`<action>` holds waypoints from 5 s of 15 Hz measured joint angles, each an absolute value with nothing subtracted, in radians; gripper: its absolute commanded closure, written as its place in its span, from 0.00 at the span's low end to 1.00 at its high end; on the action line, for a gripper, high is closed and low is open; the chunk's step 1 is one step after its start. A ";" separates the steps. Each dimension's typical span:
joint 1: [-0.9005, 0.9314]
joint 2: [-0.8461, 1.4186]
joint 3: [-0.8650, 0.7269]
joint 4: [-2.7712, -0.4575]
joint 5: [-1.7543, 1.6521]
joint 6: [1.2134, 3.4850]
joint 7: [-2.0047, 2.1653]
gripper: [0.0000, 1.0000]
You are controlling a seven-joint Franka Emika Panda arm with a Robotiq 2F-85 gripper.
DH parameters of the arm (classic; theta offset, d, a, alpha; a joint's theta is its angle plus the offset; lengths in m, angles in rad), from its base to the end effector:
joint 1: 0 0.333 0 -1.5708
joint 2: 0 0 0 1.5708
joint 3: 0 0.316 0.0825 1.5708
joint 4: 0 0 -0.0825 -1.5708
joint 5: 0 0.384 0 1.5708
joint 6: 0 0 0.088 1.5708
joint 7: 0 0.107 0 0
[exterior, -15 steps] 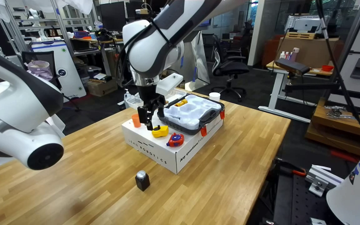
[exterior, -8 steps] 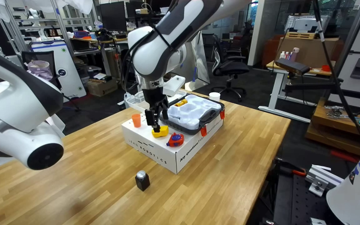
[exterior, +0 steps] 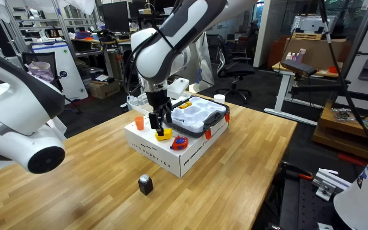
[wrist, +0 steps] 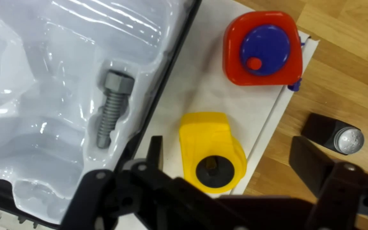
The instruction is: Put the yellow object inside the black and white case on the table
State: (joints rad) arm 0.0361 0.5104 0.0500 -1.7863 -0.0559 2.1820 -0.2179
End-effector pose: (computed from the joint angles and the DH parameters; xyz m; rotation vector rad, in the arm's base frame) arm 0.6415 0.0510 0.2592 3.0814 0.5190 -0.1795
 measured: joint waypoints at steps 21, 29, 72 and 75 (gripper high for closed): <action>0.022 0.634 0.067 -1.654 -0.061 2.158 -0.336 0.00; 0.022 0.639 0.070 -1.637 -0.061 2.124 -0.340 0.00; -0.049 0.365 0.035 -1.833 -0.146 2.078 -0.515 0.69; -0.065 0.365 0.022 -1.833 -0.146 2.077 -0.515 0.69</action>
